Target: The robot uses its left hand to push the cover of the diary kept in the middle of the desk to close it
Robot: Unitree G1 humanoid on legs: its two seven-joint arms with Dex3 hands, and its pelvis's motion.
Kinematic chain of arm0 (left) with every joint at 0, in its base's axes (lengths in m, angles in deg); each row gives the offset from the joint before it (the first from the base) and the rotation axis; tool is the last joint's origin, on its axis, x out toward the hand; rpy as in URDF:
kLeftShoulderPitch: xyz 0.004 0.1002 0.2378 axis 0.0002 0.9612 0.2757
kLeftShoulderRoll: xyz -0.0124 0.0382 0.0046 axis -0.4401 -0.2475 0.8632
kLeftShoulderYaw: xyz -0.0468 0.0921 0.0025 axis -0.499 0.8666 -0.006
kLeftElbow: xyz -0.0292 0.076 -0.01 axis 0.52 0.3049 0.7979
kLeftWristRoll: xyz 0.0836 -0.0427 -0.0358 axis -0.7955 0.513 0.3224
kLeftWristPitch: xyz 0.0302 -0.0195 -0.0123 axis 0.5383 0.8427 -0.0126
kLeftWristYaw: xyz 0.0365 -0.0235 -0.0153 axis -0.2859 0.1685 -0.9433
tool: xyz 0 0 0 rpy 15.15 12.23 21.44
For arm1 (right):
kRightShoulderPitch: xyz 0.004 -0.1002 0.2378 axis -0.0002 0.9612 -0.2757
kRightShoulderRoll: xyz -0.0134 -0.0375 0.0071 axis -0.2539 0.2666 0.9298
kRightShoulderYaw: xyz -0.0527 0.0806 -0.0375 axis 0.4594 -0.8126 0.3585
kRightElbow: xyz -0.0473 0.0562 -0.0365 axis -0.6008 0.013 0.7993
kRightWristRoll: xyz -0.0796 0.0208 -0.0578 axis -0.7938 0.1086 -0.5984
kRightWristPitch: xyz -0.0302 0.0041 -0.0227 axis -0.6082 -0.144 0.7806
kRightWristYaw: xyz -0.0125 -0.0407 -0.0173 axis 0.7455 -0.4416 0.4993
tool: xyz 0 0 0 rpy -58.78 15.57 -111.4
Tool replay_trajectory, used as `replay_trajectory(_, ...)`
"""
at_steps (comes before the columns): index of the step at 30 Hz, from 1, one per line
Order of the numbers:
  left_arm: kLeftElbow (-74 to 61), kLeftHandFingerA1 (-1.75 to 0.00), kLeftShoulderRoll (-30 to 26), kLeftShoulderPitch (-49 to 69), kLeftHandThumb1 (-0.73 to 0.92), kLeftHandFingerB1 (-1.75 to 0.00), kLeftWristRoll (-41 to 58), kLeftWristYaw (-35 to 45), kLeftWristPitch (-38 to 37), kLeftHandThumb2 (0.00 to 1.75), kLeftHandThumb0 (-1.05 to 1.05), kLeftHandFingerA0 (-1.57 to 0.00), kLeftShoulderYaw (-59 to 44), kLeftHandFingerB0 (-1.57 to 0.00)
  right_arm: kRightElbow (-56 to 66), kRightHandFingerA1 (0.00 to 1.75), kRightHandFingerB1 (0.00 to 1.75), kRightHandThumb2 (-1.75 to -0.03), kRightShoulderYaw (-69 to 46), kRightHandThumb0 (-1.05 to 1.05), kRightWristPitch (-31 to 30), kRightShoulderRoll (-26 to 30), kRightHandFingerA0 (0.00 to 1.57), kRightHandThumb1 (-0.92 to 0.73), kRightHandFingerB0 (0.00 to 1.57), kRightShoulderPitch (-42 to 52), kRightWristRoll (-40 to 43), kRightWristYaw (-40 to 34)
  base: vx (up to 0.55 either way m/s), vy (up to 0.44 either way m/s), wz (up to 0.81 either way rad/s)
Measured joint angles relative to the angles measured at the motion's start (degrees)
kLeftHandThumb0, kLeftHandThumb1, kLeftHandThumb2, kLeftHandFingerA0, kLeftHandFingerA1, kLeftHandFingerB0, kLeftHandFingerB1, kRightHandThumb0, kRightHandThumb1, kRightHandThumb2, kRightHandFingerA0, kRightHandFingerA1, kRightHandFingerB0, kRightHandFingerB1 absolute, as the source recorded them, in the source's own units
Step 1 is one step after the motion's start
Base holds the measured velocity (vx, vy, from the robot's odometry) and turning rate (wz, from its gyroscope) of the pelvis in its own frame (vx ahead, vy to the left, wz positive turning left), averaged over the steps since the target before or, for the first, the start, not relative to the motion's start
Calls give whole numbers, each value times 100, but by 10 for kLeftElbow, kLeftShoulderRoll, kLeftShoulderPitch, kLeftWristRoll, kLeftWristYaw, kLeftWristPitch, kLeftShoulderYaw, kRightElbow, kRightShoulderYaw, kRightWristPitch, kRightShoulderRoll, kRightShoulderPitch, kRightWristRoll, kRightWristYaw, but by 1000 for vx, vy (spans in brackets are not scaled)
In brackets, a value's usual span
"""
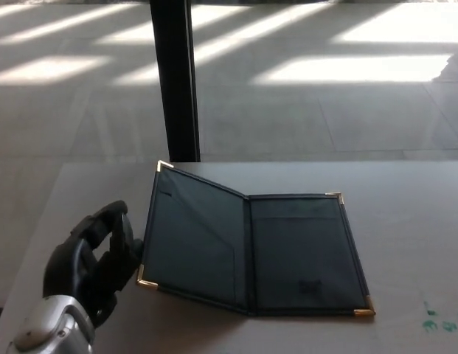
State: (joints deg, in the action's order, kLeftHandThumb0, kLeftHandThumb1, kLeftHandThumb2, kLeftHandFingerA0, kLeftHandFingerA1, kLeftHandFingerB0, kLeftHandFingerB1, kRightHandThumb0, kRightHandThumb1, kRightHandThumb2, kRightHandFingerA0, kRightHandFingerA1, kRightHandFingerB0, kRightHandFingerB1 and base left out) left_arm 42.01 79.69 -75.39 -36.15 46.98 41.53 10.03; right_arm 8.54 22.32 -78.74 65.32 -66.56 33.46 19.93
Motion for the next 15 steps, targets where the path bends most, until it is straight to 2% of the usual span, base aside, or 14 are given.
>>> replay_trajectory(5,-28,-49,48,0,92,-43,-1,-25,3,76,-66,-19,25,-18,-2,70,61,-65,5,-80,-1,7,88,-85,76,-6,0,-2,0,0,0)
replay_trajectory(12,-31,-48,45,14,92,-42,2,-36,4,79,-65,-17,52,-15,-29,69,61,-66,7,-79,0,12,92,-85,76,-14,0,-3,0,0,0)
replay_trajectory(14,-27,-47,43,25,92,-42,2,-39,4,81,-65,-15,55,-13,-20,69,61,-66,8,-79,-1,12,89,-84,75,-14,0,-5,0,0,0)
replay_trajectory(15,-25,-49,42,33,92,-44,3,-40,4,79,-67,-19,55,-17,-17,72,64,-65,8,-81,-2,13,87,-84,74,-14,0,-6,0,0,0)
